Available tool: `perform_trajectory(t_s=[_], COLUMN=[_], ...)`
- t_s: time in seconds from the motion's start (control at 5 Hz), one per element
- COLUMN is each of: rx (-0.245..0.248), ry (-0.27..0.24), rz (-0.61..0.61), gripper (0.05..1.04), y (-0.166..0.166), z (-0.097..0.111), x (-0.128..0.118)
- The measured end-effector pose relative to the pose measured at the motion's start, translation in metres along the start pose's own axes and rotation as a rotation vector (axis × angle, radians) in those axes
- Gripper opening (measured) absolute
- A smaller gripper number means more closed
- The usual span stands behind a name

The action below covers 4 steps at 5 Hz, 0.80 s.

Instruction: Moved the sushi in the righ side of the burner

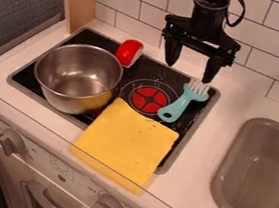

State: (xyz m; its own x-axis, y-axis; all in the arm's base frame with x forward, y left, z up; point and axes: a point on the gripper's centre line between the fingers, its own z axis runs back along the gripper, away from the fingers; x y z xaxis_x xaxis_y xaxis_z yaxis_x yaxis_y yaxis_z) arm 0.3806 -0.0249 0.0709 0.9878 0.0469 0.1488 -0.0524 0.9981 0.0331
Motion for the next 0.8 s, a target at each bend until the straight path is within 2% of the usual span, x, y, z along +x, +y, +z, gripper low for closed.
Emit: perform_trajectory(t_s=[0.2,0.4,0.6,0.8], rx=[0.006,0.031,0.035,0.012], ry=[0.043,0.051,0.059,0.094], rz=[-0.001,0.062,0.149,0.151], gripper=[1.003,1.003,1.003,1.001], y=[0.0,0.031,0.078,0.092], z=[-0.016,-0.024,-0.037,-0.058], x=[-0.005,0.007,0.018,0.024])
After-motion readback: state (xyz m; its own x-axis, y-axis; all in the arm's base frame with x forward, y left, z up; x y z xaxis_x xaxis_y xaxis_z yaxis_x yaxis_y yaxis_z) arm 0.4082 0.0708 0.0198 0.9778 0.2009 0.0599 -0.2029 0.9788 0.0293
